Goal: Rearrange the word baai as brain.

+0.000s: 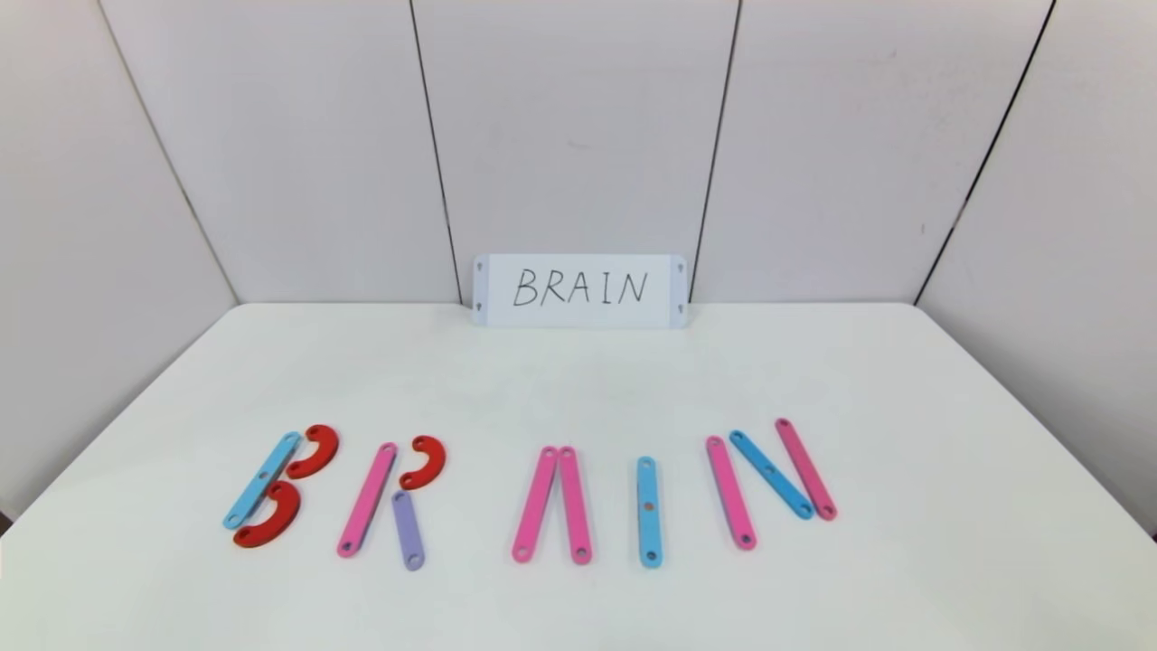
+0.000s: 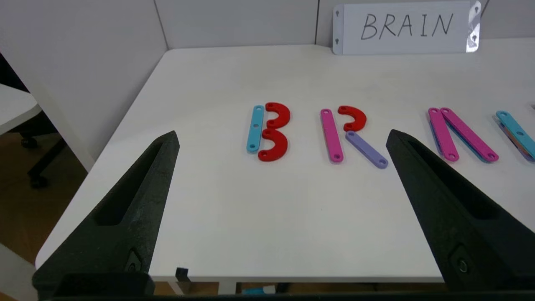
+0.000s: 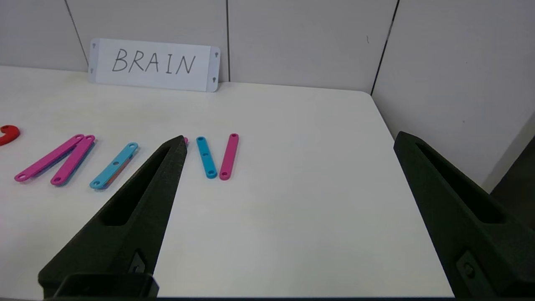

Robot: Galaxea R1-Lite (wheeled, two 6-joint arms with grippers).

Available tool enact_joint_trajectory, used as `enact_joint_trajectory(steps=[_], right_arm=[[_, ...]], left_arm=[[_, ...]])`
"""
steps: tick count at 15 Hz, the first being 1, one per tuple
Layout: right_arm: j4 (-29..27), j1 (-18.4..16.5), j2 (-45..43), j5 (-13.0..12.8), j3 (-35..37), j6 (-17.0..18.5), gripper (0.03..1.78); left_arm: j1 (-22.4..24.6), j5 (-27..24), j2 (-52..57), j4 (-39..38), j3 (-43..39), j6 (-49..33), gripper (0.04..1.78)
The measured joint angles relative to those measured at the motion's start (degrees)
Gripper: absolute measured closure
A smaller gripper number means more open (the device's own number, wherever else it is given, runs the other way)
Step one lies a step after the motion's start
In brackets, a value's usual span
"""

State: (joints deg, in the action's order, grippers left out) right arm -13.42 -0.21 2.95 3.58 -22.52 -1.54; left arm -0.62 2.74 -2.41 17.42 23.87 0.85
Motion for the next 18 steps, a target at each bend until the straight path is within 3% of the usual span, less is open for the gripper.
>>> enact_joint_trajectory(steps=[4, 6, 9, 12, 18], right_arm=[[13.89, -0.01, -2.57, 0.73, 13.35, -1.13, 0.07], [18.85, -0.01, -2.88, 0.52, 19.54, -2.4, 0.07], [15.09, 0.0, -2.95, -0.39, 21.64, -1.38, 0.07], [14.43, 0.0, -3.0, -3.58, 21.77, 3.68, 0.07], [13.82, 0.0, -3.02, -3.8, 21.75, 1.44, 0.07]], left_arm=[[0.1, 2.29, 2.08, -19.21, -16.15, 0.18, 0.08], [0.1, 0.69, 2.32, -24.47, -21.86, -0.39, 0.08], [0.1, -2.33, 2.41, -19.65, -23.63, 0.07, 0.08], [0.1, -2.3, 2.44, -17.63, -23.82, -0.59, 0.08], [0.1, -2.52, 2.46, -17.42, -23.87, -0.78, 0.08]])
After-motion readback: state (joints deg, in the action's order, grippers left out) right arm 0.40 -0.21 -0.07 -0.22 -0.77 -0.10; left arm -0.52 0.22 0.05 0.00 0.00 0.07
